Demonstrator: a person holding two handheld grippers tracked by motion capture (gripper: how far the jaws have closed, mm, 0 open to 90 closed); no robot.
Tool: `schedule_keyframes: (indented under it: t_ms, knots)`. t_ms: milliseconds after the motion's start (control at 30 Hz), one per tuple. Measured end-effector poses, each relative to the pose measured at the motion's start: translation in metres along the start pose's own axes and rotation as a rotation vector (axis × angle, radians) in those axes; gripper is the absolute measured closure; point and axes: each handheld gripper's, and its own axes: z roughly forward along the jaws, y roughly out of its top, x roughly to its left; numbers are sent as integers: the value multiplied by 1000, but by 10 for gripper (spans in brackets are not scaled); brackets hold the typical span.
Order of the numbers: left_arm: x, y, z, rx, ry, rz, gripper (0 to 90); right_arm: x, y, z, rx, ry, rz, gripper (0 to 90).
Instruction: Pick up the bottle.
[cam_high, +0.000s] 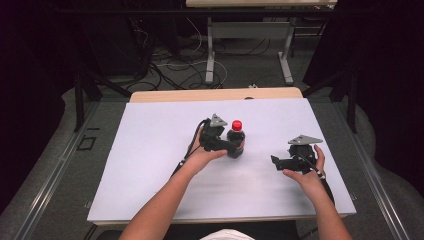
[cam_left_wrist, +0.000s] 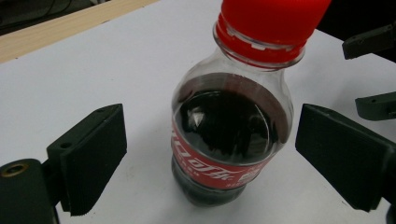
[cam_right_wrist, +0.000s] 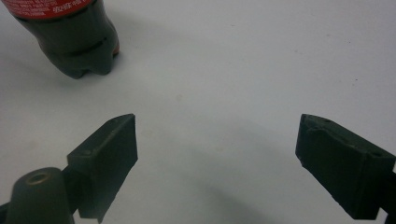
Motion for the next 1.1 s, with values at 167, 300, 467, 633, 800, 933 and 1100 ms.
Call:
schedule_keyframes:
  t_ms: [167,300,467,633,800,933,1100]
  knots:
    - [-2,-2,10,33,-3,4,119,1,0,1,6,1,7,126]
    - [-3,-3,15,35,-1,3,158,0,-1,2,9,1,9,127]
    - [-5,-6,21,43,-8,7,165,0,-1,2,10,-2,9,127]
    - [-6,-9,24,52,-8,12,184,0,-2,3,13,3,12,129]
    - [-7,-12,27,72,-10,9,226,1,-2,4,16,1,5,130]
    - [-6,-12,27,65,0,11,255,1,-2,4,16,1,5,132]
    - [-7,-12,27,66,8,23,276,0,-3,4,21,-2,13,132]
